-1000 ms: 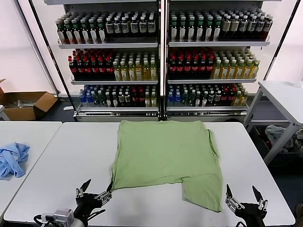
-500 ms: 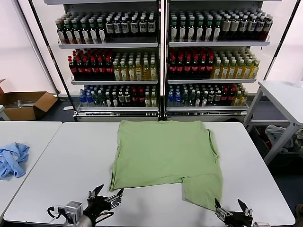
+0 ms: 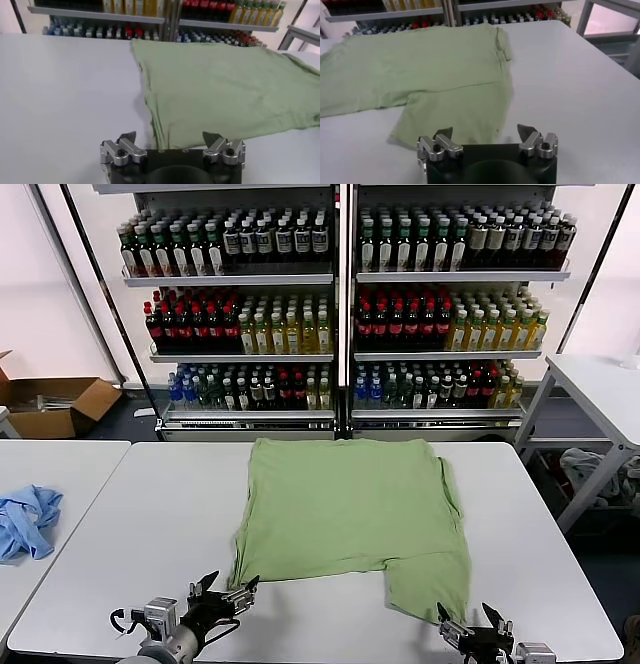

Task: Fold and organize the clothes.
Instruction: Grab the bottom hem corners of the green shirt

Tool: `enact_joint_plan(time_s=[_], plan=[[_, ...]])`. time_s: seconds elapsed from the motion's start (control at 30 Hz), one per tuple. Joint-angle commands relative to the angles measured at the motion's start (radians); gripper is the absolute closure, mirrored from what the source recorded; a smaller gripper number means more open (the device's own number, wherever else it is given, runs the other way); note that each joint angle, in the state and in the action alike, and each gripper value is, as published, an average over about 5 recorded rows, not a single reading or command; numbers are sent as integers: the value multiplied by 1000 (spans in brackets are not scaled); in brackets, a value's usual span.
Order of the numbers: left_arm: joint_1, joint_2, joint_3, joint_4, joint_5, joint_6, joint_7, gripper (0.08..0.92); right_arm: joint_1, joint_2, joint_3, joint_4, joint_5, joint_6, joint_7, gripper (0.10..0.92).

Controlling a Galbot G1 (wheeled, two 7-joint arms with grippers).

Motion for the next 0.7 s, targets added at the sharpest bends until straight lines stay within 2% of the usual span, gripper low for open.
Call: enact_joint_plan(time_s=[0.03, 0.2, 0.33, 0.47, 0.7], plan=[[-29, -6, 8, 66, -6, -19, 8, 177, 23, 4, -13, -19, 2, -4, -15, 203], [-26, -11, 18, 67, -3, -23, 11, 177, 28, 8, -21, -33, 6, 0, -21, 211], [-20, -12, 25, 66, -2, -27, 15, 194, 34, 14, -28, -42, 8, 7, -17, 302], [-12, -15, 35, 69, -3, -31, 27, 286, 37, 16, -34, -47, 1, 15, -18, 414], [-3, -13, 57, 81, -6, -32, 41, 494, 31, 10, -41, -60, -27, 48, -47, 614]])
